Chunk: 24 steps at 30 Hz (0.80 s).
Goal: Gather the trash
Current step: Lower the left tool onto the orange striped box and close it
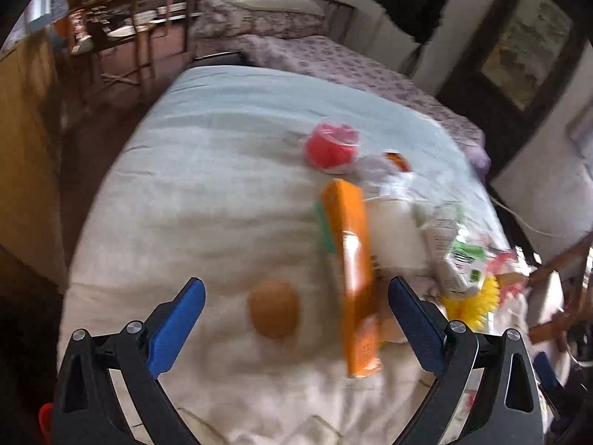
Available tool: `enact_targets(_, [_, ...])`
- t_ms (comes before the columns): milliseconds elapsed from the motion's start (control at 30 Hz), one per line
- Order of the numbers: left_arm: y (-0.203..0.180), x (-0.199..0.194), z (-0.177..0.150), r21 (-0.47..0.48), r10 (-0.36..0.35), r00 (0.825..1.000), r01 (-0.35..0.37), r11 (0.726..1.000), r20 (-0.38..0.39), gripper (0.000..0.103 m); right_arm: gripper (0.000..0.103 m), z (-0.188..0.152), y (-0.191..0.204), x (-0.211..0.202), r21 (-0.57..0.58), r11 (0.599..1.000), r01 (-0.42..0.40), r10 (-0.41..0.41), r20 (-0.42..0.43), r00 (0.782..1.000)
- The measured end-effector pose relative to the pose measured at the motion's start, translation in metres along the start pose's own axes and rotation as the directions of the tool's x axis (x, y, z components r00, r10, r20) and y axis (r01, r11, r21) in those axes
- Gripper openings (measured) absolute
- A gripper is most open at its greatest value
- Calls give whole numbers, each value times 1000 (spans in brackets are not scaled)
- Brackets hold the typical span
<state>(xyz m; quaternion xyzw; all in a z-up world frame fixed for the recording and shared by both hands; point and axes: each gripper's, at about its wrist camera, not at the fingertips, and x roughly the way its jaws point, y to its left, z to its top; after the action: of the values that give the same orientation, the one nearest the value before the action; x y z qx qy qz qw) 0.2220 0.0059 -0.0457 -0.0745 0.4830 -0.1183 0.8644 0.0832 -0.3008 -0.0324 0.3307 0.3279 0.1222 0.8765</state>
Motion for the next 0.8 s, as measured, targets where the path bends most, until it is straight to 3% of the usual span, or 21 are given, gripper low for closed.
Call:
enact_targets(67, [-17, 8, -2, 79, -25, 999, 26, 997, -24, 97, 81, -1, 2, 0, 0, 1000, -1, 1, -2, 1000])
enact_targets(133, [-39, 17, -13, 189, 9, 998, 2, 982, -59, 97, 81, -3, 2, 0, -2, 1000, -1, 1, -1, 1000])
enact_targets(200, [-57, 16, -23, 286, 62, 998, -53, 957, -24, 97, 81, -3, 2, 0, -1, 1000, -2, 2, -1, 1000])
enact_targets(267, [-66, 8, -24, 320, 75, 997, -82, 944, 36, 97, 81, -4, 2, -1, 4, 1000, -6, 6, 0, 1000])
enact_targets(367, [-55, -2, -19, 269, 67, 996, -83, 959, 66, 97, 81, -3, -1, -2, 18, 1000, -13, 13, 7, 1000])
enact_targets(500, [-23, 5, -5, 132, 156, 987, -160, 978, 39, 97, 81, -2, -3, -1, 30, 999, -20, 20, 1, 1000])
enact_targets(600, [10, 2, 4, -13, 234, 972, -234, 972, 19, 96, 81, -2, -4, -1, 30, 999, -20, 20, 1, 1000])
enact_targets(700, [38, -6, 9, -126, 188, 982, -185, 975, 10, 96, 81, -1, -5, 0, 33, 999, -22, 22, 1, 1000])
enact_targets(800, [38, -13, 8, -134, 119, 993, -117, 984, 12, 96, 81, -1, -5, -1, 31, 999, -21, 21, 1, 1000])
